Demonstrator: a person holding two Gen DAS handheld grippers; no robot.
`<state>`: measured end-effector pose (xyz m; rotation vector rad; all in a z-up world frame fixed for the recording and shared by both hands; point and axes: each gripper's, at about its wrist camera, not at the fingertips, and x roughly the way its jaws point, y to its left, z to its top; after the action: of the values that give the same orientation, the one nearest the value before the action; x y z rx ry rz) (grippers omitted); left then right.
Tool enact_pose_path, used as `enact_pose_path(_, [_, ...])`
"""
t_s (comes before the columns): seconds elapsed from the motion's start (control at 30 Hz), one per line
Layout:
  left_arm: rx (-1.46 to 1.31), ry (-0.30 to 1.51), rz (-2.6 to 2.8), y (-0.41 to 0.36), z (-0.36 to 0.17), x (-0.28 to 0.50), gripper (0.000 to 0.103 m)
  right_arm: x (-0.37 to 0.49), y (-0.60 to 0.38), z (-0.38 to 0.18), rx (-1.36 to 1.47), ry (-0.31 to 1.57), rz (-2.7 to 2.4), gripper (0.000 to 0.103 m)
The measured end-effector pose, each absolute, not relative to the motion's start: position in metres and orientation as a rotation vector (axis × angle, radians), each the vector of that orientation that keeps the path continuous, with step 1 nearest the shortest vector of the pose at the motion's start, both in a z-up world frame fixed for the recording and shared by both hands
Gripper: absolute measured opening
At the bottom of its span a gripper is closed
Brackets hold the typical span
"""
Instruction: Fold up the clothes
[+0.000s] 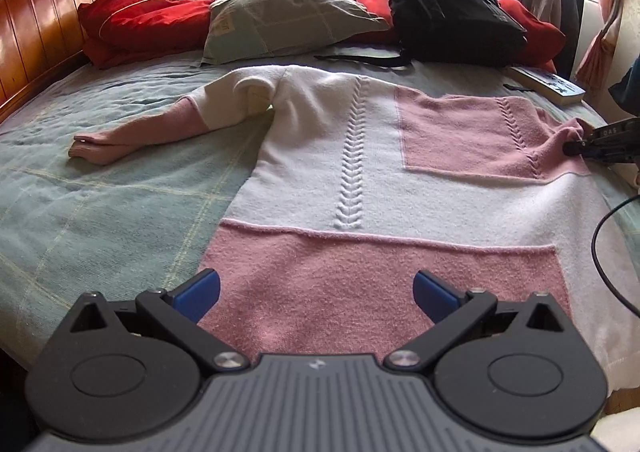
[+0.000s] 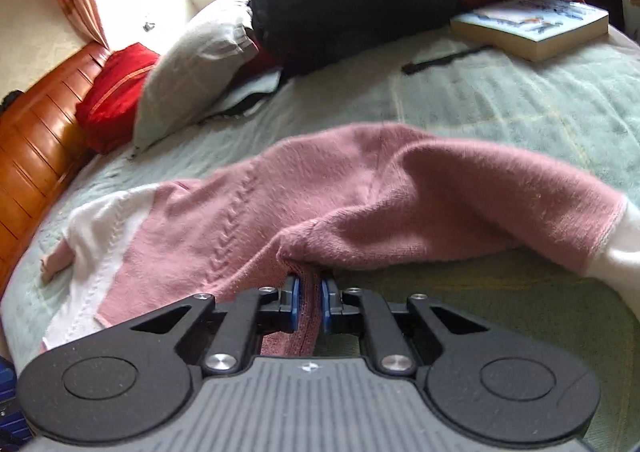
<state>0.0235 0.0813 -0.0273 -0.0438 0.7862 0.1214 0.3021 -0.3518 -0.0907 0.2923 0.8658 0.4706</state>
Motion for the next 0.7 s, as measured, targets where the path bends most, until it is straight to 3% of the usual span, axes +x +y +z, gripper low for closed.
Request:
enact_pose_path(0.07, [-0.044,0.784,0.115,0.08,-0.027,0.021,0.102,0.3,-0.353,-0.096,0.306,0.883,0.465,0.015])
enact_pose_path(0.13, [-0.044,0.778,0.108,0.081,-0.026,0.019,0.102,0.291,-0.356,-0.092,0.308,0.876,0.459,0.024])
enact_pose_path(0.3, [-0.054,0.776,0.091,0.083,-0.027,0.02,0.102,0.251,-0.357,-0.062,0.23,0.813,0.46,0.03])
enact_pose_path(0.43, [-0.063,0.776,0.074,0.081,-0.029,0.022,0.102,0.225,-0.337,-0.036,0.157,0.765,0.537,0.051])
enact_pose_path(0.7, [-0.077,0.763,0.076,0.085,-0.026,0.015,0.102,0.257,-0.267,-0.032,0.09,0.822,0.624,0.056])
